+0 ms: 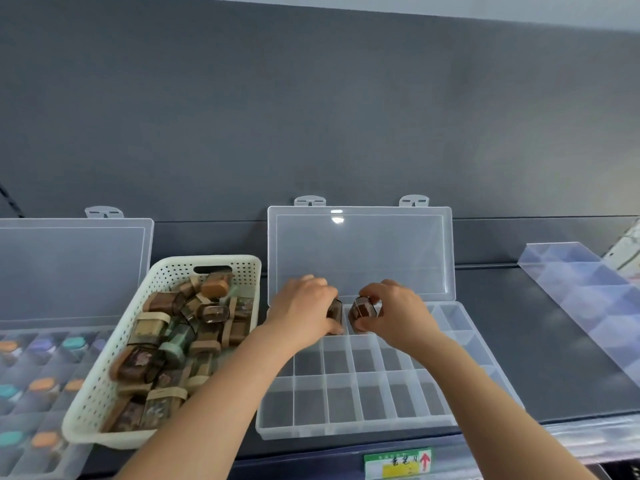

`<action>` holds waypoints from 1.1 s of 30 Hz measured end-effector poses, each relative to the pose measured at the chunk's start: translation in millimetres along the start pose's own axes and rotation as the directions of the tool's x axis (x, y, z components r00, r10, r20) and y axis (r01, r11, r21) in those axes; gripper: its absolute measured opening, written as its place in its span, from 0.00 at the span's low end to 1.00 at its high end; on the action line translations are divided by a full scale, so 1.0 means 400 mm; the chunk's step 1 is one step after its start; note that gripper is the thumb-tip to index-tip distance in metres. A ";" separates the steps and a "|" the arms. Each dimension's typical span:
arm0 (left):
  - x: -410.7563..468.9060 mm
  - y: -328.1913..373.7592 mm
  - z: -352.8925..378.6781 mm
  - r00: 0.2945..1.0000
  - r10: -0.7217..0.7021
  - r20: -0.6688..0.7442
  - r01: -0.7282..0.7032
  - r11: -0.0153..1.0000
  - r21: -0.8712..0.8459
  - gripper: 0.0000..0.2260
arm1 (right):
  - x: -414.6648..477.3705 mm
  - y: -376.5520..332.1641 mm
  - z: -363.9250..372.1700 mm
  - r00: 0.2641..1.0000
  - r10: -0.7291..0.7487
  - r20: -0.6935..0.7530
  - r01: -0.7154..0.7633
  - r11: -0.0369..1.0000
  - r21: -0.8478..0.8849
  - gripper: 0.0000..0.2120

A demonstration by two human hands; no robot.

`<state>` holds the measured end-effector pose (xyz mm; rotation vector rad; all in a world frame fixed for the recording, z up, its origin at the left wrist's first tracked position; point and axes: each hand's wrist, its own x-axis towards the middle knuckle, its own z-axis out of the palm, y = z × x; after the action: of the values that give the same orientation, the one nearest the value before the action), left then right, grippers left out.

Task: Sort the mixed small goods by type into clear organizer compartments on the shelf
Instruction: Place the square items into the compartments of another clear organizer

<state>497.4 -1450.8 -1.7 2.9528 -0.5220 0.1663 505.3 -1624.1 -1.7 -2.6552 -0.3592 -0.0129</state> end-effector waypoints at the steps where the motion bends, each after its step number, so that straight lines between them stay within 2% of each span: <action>1: 0.002 0.000 0.005 1.000 -0.001 0.007 0.001 1.000 0.010 0.20 | 0.002 0.000 0.004 1.000 -0.004 0.015 0.004 1.000 -0.019 0.18; 8: 0.011 -0.007 0.030 0.998 -0.039 0.058 0.040 0.999 -0.017 0.24 | 0.020 0.007 0.024 0.993 0.020 0.114 -0.008 0.995 -0.102 0.21; 12: 0.011 -0.010 0.037 0.993 -0.058 0.102 0.060 0.998 -0.018 0.25 | 0.028 0.016 0.028 0.985 0.039 0.167 -0.024 0.995 -0.093 0.23; 20: 0.004 -0.014 0.034 0.992 -0.050 0.113 0.056 0.997 -0.048 0.18 | 0.031 0.028 0.041 0.995 0.010 0.102 -0.004 0.998 -0.059 0.15; 26: -0.006 -0.012 0.027 0.995 -0.058 0.087 0.063 0.996 -0.061 0.20 | 0.029 0.017 0.039 0.996 -0.005 0.085 0.009 0.999 -0.051 0.19; 29: -0.029 -0.033 -0.002 0.997 -0.080 0.021 0.082 0.995 -0.064 0.19 | 0.028 -0.022 0.042 0.997 -0.070 0.032 0.071 0.997 -0.017 0.19; 33: -0.098 -0.100 -0.059 0.982 -0.172 -0.084 0.167 0.984 -0.064 0.16 | 0.022 -0.115 0.059 0.970 -0.243 -0.002 0.243 0.969 0.041 0.16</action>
<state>472.6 -1396.7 11.7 2.9002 -0.2574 0.2589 500.7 -1571.8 -1.8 -2.5551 -0.6760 -0.0783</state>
